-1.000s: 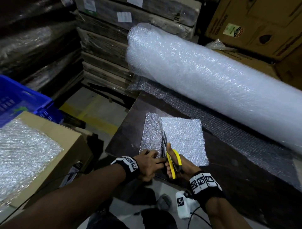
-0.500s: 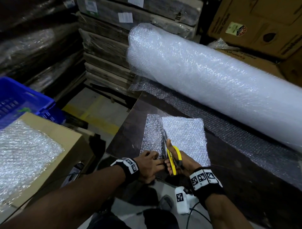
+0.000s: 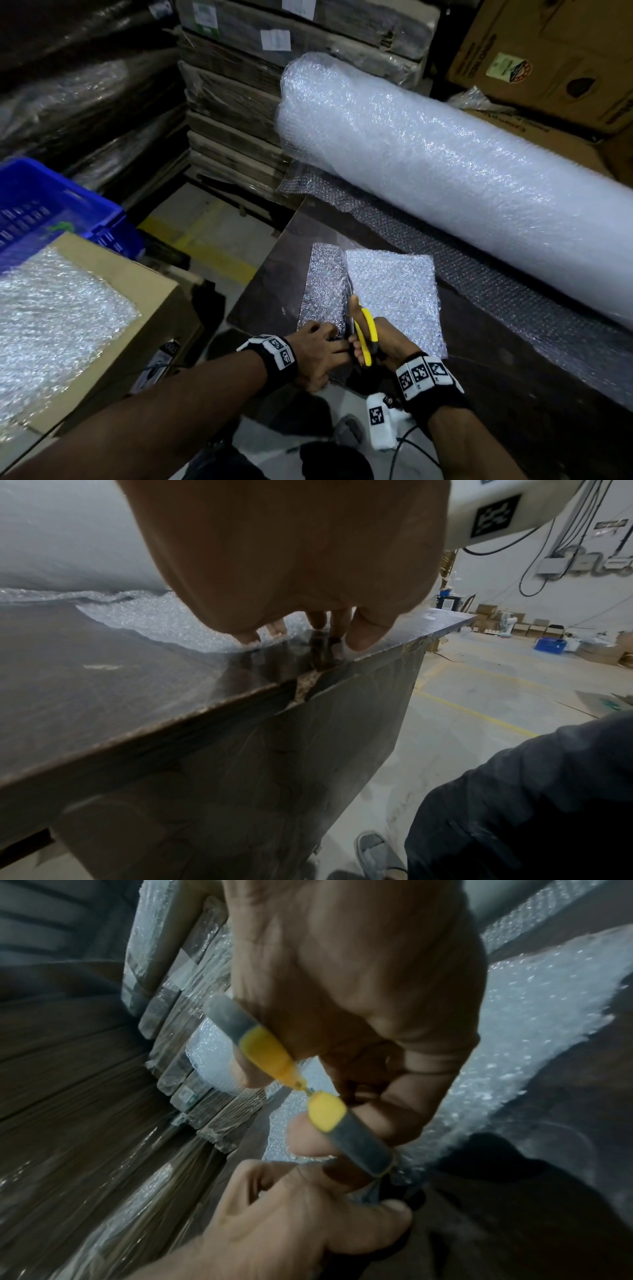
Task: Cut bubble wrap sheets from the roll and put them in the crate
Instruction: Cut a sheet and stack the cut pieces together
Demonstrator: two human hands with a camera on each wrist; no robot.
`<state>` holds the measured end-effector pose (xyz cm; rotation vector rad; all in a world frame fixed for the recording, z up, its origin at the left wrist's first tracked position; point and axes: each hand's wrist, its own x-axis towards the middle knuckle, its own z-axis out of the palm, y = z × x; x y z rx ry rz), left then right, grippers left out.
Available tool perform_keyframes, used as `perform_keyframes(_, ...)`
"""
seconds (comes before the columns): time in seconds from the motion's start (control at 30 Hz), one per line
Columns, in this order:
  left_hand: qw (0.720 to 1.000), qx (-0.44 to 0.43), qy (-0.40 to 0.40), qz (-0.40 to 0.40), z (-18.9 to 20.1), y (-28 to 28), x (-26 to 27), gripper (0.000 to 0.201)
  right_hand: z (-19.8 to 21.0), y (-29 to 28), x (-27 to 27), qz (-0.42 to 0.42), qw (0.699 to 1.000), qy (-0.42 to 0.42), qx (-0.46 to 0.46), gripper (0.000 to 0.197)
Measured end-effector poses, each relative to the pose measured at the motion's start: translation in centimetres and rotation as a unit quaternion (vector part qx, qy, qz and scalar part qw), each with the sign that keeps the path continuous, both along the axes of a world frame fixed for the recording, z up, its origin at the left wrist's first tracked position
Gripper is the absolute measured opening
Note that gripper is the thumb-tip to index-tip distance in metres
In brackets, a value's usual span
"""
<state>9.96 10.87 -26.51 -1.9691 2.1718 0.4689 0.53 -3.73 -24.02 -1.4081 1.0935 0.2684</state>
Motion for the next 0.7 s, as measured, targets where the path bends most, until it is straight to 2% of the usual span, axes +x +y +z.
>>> perform_keyframes(0.1,1.000,0.013,0.008,-0.015,0.4,0.1,0.1,0.055,-0.1,-0.5,0.6,0.011,1.000,0.008,-0.017,0.086)
perform_keyframes(0.27,0.999,0.004,0.019,-0.028,0.0,0.1,0.2,0.060,0.0,-1.1,1.1,0.014,0.999,-0.002,-0.036,0.082)
perform_keyframes(0.47,1.000,0.002,0.019,0.003,-0.2,-0.4,0.0,0.062,-0.9,-1.9,1.7,0.034,0.999,0.025,0.017,0.105)
perform_keyframes(0.6,1.000,0.003,0.019,0.001,-0.1,-0.4,0.0,0.061,-0.4,-2.5,2.4,0.044,0.999,0.026,0.011,0.105)
perform_keyframes(0.7,1.000,0.010,0.029,0.002,-0.1,-0.4,0.1,0.063,-0.4,-2.3,3.0,0.035,0.999,0.019,-0.014,0.093)
